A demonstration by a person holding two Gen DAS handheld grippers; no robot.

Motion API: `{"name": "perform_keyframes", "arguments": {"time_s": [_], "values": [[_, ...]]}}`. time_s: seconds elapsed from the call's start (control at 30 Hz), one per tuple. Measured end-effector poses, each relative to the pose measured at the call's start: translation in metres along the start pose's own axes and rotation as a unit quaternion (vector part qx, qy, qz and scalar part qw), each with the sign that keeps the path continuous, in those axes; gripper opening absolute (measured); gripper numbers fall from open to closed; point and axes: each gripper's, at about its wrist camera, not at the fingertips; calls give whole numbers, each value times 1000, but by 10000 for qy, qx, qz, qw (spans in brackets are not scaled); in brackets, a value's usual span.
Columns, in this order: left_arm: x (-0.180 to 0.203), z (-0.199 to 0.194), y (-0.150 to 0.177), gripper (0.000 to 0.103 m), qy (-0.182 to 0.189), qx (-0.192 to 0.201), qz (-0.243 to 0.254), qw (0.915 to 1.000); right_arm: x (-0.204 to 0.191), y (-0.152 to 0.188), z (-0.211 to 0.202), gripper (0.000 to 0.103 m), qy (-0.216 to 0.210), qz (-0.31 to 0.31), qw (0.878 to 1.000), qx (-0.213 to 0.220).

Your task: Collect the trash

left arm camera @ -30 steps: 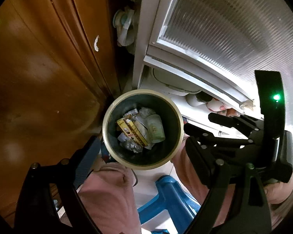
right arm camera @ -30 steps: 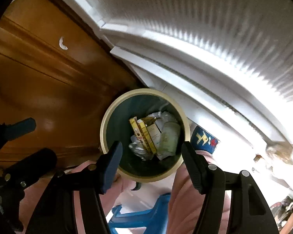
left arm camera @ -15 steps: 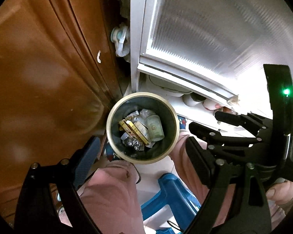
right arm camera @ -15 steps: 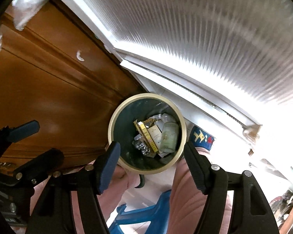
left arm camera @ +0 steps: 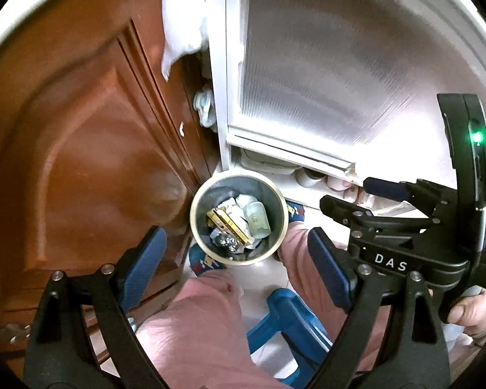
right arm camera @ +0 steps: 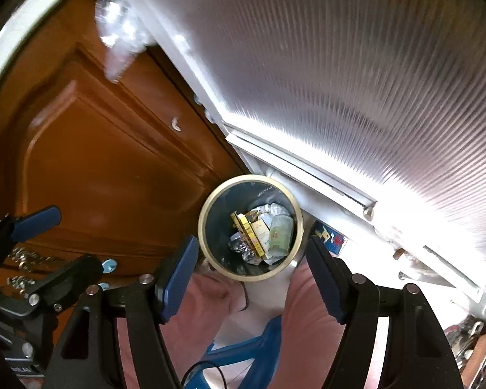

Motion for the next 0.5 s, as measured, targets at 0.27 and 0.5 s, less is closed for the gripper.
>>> {"name": "perform_keyframes", "arguments": {"time_s": [0.27, 0.5], "values": [[-18, -72, 1, 87, -166, 574, -42, 9982, -49, 6, -66, 71, 29, -339, 9985, 428], [-39, -140, -3, 87, -256, 1126, -247, 9930, -89, 8, -136, 71, -23, -430, 9950, 902]]}}
Point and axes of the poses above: each gripper's, at about its wrist camera, not at the fingertips, and z roughly the way its jaws point, x to its right, y to its underside, and after that the axes turned 14 degrees about -y, right-handed
